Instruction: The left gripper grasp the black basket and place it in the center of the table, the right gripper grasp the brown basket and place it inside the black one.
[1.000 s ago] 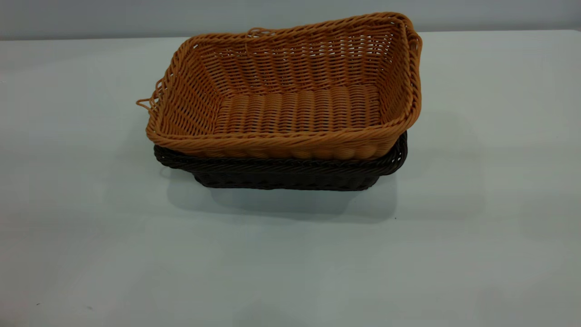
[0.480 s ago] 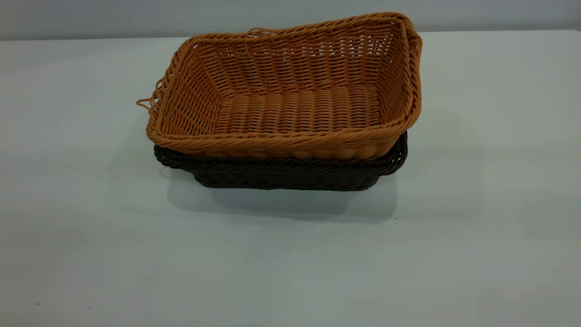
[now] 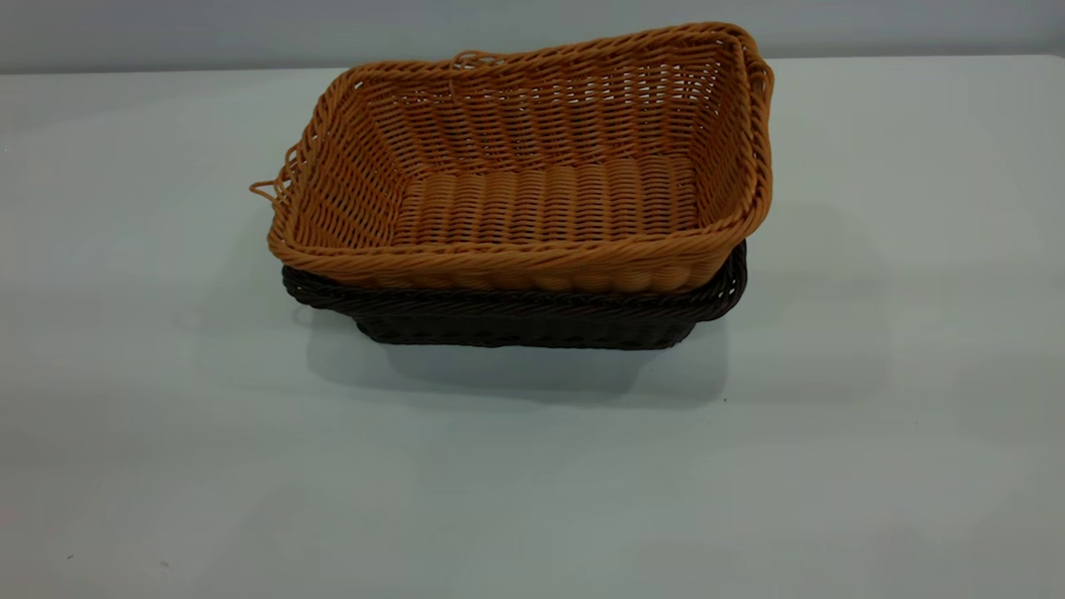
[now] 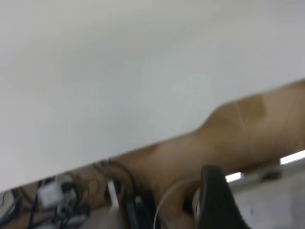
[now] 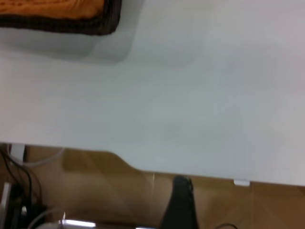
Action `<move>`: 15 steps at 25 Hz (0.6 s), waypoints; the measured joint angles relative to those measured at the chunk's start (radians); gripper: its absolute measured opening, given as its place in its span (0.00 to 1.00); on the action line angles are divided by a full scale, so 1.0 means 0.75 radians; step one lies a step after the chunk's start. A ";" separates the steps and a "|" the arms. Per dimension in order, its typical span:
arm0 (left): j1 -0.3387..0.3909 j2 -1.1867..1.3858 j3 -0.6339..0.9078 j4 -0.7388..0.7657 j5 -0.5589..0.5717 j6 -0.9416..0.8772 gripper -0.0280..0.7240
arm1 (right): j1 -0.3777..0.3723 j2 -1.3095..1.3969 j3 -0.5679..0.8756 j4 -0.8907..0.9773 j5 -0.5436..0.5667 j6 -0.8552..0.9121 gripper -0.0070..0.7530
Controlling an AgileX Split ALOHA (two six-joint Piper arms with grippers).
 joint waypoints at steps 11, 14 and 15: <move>0.426 -0.440 0.000 -0.009 0.029 -0.001 0.56 | -0.196 -0.414 0.000 0.002 0.005 0.001 0.75; 0.437 -0.480 0.000 -0.012 0.043 -0.001 0.56 | -0.197 -0.482 0.000 0.002 0.015 0.001 0.75; 0.437 -0.480 0.000 -0.014 0.040 -0.003 0.56 | -0.197 -0.482 0.000 0.002 0.017 0.001 0.75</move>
